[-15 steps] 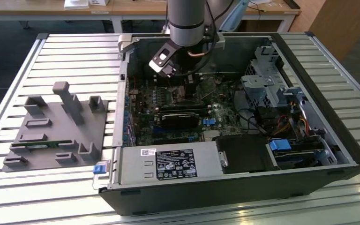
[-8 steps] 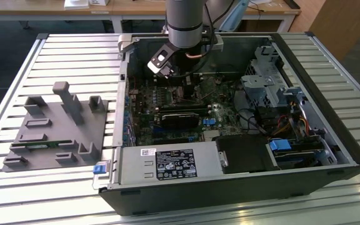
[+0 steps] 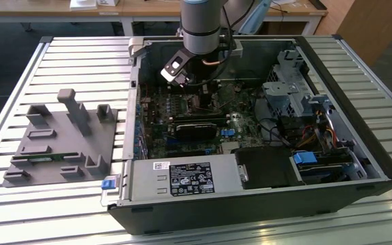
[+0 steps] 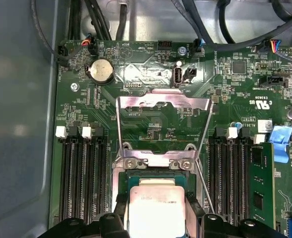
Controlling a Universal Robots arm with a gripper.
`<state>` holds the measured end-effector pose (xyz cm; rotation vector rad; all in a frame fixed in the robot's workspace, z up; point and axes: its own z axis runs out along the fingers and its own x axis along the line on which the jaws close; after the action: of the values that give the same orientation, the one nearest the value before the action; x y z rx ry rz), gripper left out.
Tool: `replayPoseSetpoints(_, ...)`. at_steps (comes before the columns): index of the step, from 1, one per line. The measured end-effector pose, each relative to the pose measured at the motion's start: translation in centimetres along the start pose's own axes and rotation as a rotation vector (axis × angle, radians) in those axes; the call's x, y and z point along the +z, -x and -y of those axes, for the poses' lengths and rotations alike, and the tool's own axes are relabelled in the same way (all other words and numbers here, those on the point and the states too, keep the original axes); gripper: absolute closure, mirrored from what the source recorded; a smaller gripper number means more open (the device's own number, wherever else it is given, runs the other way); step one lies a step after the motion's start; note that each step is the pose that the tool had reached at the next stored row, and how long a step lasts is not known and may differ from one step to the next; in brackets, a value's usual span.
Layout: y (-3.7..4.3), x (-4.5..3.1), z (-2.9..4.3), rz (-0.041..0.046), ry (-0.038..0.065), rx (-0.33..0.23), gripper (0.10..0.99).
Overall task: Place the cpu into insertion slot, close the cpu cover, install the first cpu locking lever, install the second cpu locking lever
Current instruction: 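Place the cpu into insertion slot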
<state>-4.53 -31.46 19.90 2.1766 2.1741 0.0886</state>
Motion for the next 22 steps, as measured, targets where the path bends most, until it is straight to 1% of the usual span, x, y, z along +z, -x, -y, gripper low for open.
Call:
replayPoseSetpoints(3, -0.01, 0.13, 0.00, -0.0009, 0.000, -0.011, 0.549)
replayPoseSetpoints(17, 0.00, 0.57, 0.05, -0.0005, 0.000, -0.007, 0.549)
replayPoseSetpoints(22, -0.01, 0.58, 0.04, -0.0006, 0.000, -0.006, 0.549)
